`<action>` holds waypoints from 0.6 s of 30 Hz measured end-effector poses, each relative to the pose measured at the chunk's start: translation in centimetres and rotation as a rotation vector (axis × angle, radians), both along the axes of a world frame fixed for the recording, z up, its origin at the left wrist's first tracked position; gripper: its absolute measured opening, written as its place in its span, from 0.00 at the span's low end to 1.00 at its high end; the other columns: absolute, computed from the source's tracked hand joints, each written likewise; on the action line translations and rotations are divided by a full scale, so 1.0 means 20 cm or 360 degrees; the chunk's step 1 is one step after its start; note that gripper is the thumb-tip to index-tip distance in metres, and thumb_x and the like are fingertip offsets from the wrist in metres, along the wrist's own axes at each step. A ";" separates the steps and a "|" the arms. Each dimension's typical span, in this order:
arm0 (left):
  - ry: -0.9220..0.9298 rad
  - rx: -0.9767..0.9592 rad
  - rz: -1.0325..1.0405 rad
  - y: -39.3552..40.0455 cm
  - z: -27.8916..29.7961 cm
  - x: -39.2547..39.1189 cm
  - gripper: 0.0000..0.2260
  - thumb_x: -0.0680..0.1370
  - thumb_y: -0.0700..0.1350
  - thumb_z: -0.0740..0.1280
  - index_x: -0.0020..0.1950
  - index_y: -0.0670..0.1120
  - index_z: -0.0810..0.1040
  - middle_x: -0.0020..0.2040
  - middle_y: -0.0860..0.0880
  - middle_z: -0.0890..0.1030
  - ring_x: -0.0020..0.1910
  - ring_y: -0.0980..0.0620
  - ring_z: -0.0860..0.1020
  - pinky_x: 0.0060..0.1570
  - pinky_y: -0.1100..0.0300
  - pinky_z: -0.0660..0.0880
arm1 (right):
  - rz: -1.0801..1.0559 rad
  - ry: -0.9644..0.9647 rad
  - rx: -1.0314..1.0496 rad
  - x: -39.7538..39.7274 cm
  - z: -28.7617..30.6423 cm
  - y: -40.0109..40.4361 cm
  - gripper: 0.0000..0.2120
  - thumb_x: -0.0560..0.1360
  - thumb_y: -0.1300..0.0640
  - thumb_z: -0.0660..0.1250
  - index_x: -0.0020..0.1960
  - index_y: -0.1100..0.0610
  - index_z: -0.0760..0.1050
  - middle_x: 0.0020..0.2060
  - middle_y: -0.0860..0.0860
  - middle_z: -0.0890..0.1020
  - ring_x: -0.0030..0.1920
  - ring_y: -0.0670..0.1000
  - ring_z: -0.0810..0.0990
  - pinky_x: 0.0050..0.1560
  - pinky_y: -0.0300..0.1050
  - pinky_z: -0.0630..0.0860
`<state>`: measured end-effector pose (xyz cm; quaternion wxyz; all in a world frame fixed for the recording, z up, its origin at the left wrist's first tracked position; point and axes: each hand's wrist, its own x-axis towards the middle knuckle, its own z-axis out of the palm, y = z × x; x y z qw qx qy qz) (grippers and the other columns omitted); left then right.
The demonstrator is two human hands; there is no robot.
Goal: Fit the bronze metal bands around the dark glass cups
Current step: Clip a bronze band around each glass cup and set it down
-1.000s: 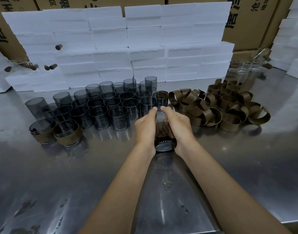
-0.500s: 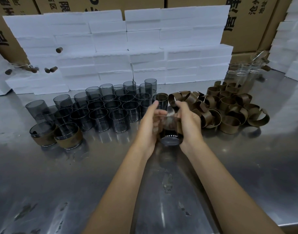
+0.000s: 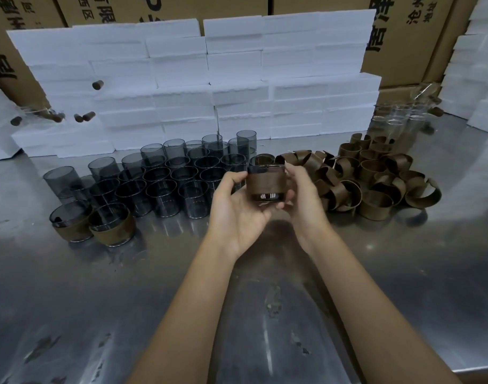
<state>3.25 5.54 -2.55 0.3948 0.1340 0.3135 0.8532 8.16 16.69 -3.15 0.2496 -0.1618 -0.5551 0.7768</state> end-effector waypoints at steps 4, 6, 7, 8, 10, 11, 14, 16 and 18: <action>0.0058 -0.0024 0.0026 -0.01 0.00 -0.01 0.22 0.81 0.56 0.64 0.50 0.38 0.87 0.51 0.38 0.85 0.45 0.41 0.86 0.40 0.57 0.81 | 0.0164 -0.0046 0.0066 0.00 0.00 -0.03 0.18 0.74 0.39 0.67 0.53 0.51 0.85 0.49 0.49 0.87 0.52 0.48 0.83 0.51 0.44 0.75; 0.0075 -0.0065 0.0036 -0.01 0.01 -0.01 0.23 0.80 0.57 0.65 0.53 0.38 0.87 0.52 0.39 0.85 0.47 0.42 0.85 0.39 0.57 0.80 | 0.0155 -0.0045 0.0060 0.01 0.00 -0.02 0.18 0.72 0.39 0.68 0.52 0.51 0.85 0.49 0.50 0.87 0.51 0.50 0.83 0.53 0.46 0.74; 0.0098 -0.0097 0.0051 -0.01 0.01 -0.01 0.23 0.80 0.58 0.67 0.57 0.38 0.85 0.52 0.38 0.85 0.48 0.42 0.84 0.38 0.57 0.79 | 0.0159 -0.0039 0.0044 0.01 0.00 -0.02 0.17 0.72 0.40 0.69 0.50 0.50 0.86 0.48 0.51 0.87 0.50 0.51 0.83 0.53 0.48 0.74; 0.0137 -0.0149 0.0082 -0.01 0.02 0.00 0.24 0.79 0.57 0.70 0.62 0.37 0.82 0.53 0.37 0.84 0.48 0.42 0.84 0.38 0.57 0.79 | 0.0174 -0.0027 0.0035 0.01 0.00 -0.01 0.15 0.72 0.40 0.69 0.48 0.50 0.86 0.45 0.51 0.87 0.48 0.50 0.83 0.52 0.47 0.74; 0.0290 -0.0325 0.0185 -0.01 0.03 0.00 0.27 0.77 0.54 0.75 0.67 0.35 0.78 0.56 0.34 0.83 0.50 0.42 0.84 0.40 0.56 0.80 | 0.0193 -0.0023 0.0087 0.00 -0.01 -0.01 0.15 0.73 0.40 0.68 0.45 0.48 0.86 0.42 0.48 0.86 0.44 0.47 0.83 0.46 0.44 0.75; 0.0377 -0.0434 0.0253 0.00 0.02 0.00 0.27 0.75 0.52 0.77 0.67 0.36 0.77 0.58 0.34 0.82 0.51 0.42 0.84 0.42 0.55 0.82 | 0.0174 -0.0061 0.0140 0.00 -0.02 -0.01 0.16 0.73 0.39 0.66 0.47 0.49 0.86 0.43 0.48 0.87 0.44 0.47 0.84 0.46 0.44 0.76; 0.0786 -0.0908 0.0636 -0.01 0.01 0.01 0.25 0.68 0.51 0.83 0.60 0.46 0.78 0.54 0.46 0.84 0.49 0.56 0.85 0.48 0.53 0.84 | 0.0040 -0.0246 0.0232 -0.01 -0.04 -0.01 0.17 0.75 0.40 0.63 0.52 0.49 0.85 0.47 0.50 0.88 0.49 0.49 0.87 0.45 0.41 0.81; 0.1043 -0.1127 0.0882 -0.04 0.01 0.01 0.24 0.65 0.56 0.83 0.54 0.51 0.78 0.48 0.54 0.83 0.43 0.63 0.83 0.48 0.57 0.83 | -0.0041 -0.0306 0.0293 -0.03 -0.06 0.00 0.12 0.79 0.45 0.63 0.51 0.48 0.84 0.46 0.51 0.88 0.49 0.50 0.86 0.44 0.41 0.81; 0.1128 -0.1219 0.1117 -0.09 0.02 0.01 0.23 0.63 0.63 0.80 0.50 0.53 0.79 0.44 0.57 0.83 0.42 0.63 0.82 0.47 0.59 0.81 | -0.0065 -0.0348 0.0376 -0.05 -0.07 0.00 0.12 0.82 0.46 0.63 0.50 0.50 0.82 0.45 0.50 0.88 0.49 0.49 0.85 0.44 0.40 0.79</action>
